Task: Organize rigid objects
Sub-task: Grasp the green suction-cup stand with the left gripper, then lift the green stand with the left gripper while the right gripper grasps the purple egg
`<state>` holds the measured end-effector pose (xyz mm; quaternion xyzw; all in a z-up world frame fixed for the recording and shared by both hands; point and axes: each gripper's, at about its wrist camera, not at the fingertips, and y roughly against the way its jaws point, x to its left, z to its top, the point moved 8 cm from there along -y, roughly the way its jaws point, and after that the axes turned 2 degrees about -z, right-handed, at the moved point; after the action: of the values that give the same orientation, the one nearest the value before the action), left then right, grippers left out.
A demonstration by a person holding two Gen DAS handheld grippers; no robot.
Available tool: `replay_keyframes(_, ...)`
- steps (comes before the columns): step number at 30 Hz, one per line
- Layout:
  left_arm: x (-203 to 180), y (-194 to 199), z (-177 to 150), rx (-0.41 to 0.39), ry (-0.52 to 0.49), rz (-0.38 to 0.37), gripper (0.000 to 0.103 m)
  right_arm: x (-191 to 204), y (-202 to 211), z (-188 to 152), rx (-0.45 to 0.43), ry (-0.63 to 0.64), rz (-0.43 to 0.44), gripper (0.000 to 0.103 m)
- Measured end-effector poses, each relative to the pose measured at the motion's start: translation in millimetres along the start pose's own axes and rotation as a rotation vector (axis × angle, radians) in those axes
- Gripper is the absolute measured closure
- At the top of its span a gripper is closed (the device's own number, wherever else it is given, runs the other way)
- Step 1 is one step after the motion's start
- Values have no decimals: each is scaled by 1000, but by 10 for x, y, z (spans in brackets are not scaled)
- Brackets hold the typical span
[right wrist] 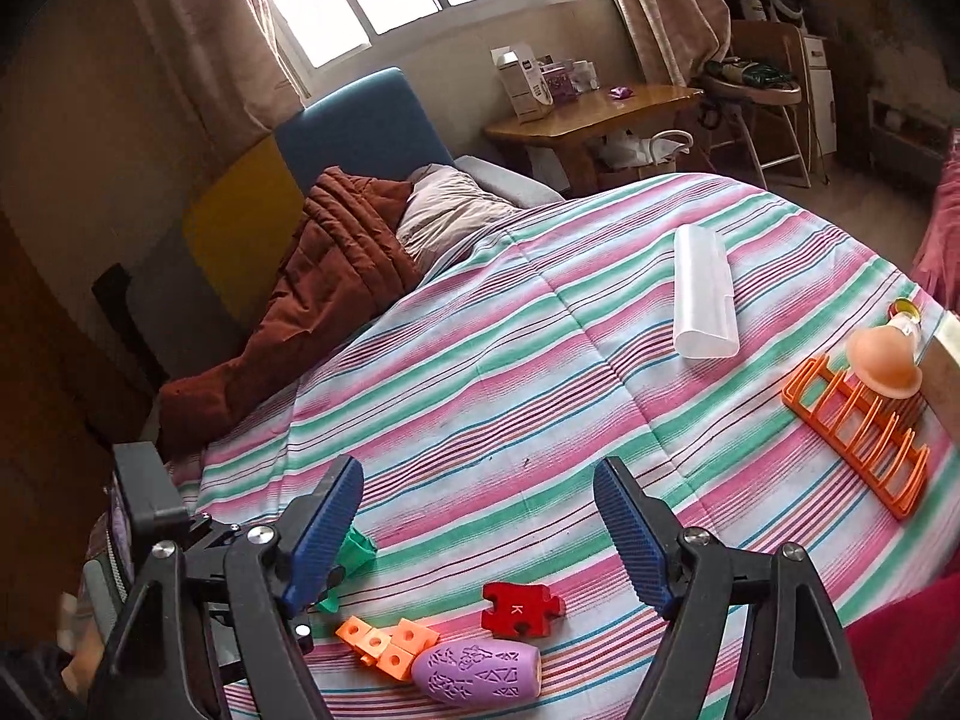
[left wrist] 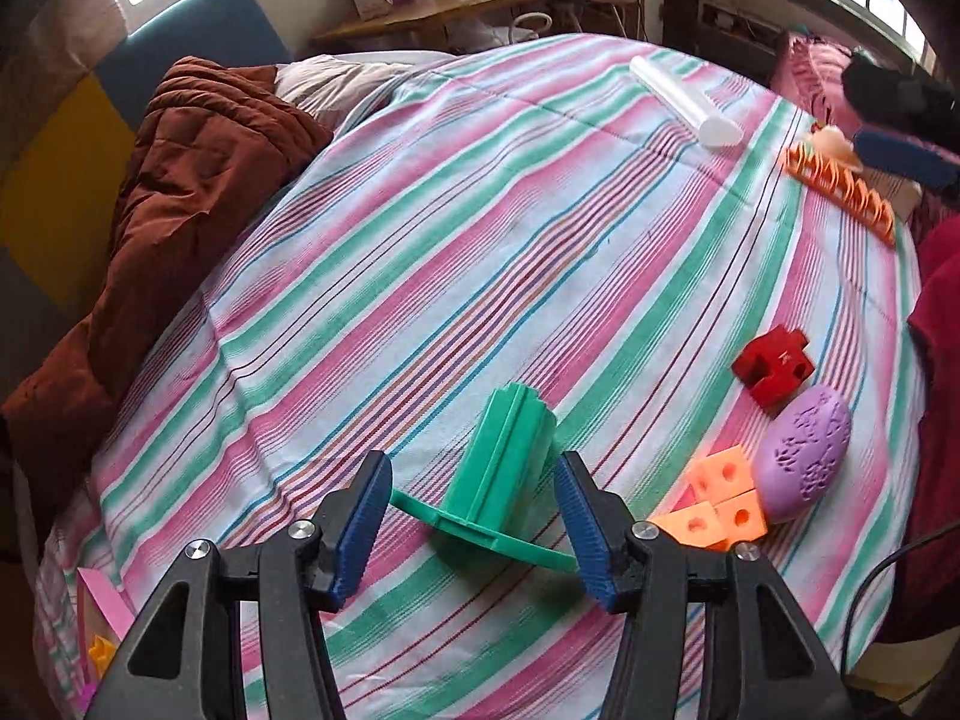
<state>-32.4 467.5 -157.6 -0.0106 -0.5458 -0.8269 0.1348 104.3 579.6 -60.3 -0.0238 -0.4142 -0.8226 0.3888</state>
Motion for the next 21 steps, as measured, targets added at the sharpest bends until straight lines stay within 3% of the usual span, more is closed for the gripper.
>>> replay_keyframes(3,-22,-129,-17,29,-35,11,48,0,-19,-3,4,4,-3,23)
replay_keyframes(5,-19,-207,-67,54,-12,-2,72,6,-34,-10,13,11,-5,23)
replay_keyframes(6,-6,-208,-90,49,19,-21,73,11,-40,-16,18,17,-2,23)
replay_keyframes(14,195,84,-568,-27,290,-68,73,103,-153,-160,122,85,32,24)
replay_keyframes(21,130,439,-986,-73,399,-77,73,188,-299,-444,280,210,27,24)
